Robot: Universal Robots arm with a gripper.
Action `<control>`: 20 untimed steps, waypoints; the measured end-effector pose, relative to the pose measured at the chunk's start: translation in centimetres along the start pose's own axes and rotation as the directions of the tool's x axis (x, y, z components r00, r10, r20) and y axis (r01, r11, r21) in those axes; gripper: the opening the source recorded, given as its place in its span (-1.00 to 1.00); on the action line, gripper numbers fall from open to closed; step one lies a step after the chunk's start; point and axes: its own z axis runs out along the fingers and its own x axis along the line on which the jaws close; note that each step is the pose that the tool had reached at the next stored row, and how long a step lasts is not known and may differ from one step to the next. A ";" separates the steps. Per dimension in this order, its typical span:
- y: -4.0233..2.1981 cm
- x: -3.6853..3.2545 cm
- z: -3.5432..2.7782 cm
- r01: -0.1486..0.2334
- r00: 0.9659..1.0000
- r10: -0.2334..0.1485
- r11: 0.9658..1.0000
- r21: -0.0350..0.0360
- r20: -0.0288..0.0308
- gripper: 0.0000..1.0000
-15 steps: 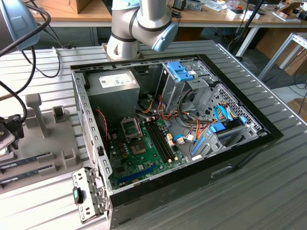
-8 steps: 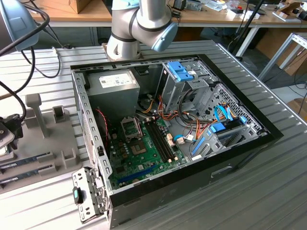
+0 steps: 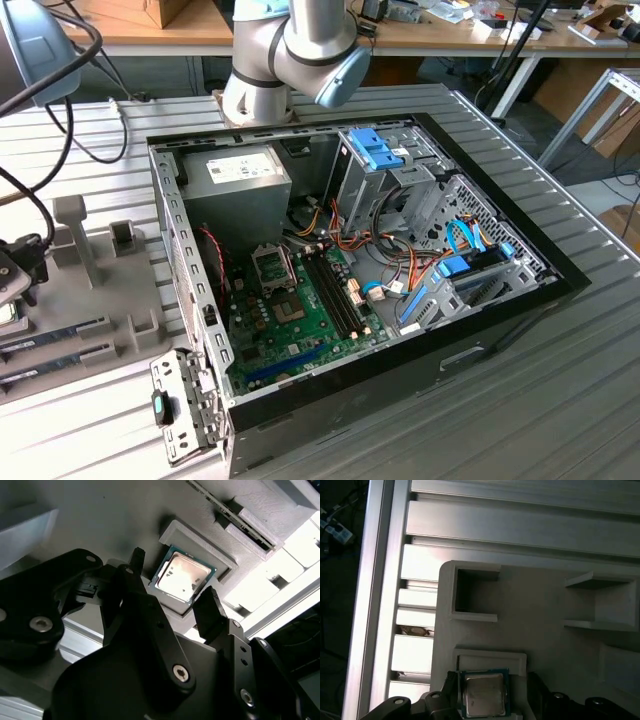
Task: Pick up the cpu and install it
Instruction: 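Pick up the cpu and move it towards the insertion slot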
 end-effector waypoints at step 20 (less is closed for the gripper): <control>-0.32 0.35 0.09 0.050 0.999 -0.050 0.999 0.008 -0.003 0.32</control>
